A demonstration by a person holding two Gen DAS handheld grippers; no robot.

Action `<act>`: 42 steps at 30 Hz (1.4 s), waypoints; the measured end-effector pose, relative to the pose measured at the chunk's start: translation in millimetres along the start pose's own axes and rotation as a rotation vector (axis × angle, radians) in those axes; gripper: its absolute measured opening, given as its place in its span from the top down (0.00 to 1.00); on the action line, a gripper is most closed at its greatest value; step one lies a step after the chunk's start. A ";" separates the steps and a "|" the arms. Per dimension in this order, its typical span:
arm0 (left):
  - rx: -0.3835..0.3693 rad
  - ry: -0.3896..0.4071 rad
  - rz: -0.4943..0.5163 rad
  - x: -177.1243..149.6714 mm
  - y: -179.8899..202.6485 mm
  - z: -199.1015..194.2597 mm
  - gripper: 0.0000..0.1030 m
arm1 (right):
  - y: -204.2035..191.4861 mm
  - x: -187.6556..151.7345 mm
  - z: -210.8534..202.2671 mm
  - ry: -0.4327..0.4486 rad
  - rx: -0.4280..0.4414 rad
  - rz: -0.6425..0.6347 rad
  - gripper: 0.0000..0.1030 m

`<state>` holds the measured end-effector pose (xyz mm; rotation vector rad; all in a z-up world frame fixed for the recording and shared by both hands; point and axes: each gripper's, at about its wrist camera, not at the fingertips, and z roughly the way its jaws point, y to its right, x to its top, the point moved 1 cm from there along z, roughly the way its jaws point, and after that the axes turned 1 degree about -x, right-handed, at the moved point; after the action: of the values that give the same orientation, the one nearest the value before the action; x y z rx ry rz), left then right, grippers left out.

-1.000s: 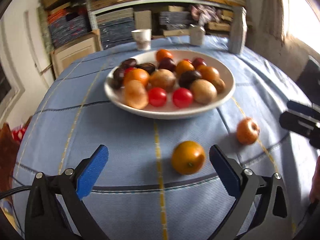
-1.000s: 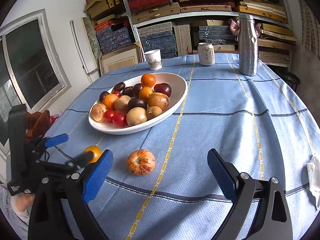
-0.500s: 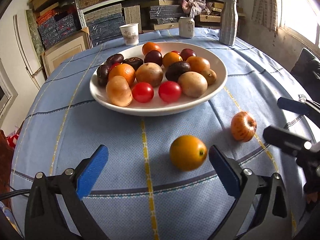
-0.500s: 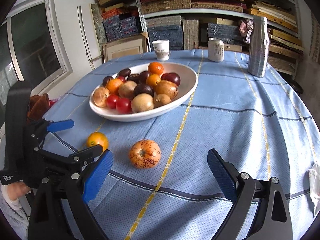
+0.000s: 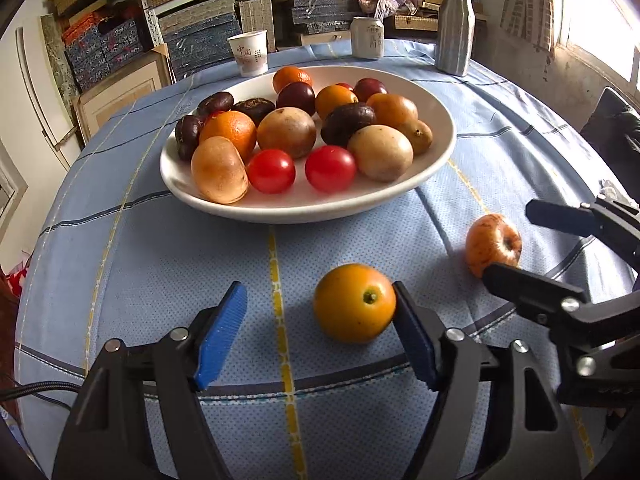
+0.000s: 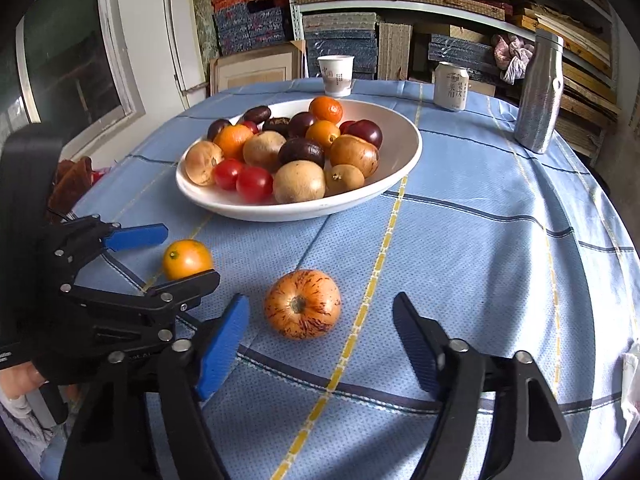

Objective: Organize fruits
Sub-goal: 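Grasp the yellow-orange fruit with the left tool while the right tool grasps the speckled apple, then carry both fruits onto the white plate and open both tools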

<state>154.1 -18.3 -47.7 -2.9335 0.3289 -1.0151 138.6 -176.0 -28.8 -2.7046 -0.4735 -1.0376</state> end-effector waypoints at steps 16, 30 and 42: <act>-0.029 0.013 -0.008 3.3 -0.9 2.1 0.64 | -9.3 -1.7 3.2 -0.013 -0.003 -0.042 0.60; -0.039 0.145 -0.080 -9.9 -20.7 -46.5 0.64 | 16.0 -2.8 -38.7 0.106 0.043 0.040 0.60; 0.065 0.318 -0.107 88.3 -75.2 -138.2 0.64 | 81.8 97.1 -157.8 0.403 0.119 0.193 0.61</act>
<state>151.4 44.0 121.6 -2.7531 0.1407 -1.4809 140.2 -278.0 146.1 -2.2983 -0.1897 -1.3993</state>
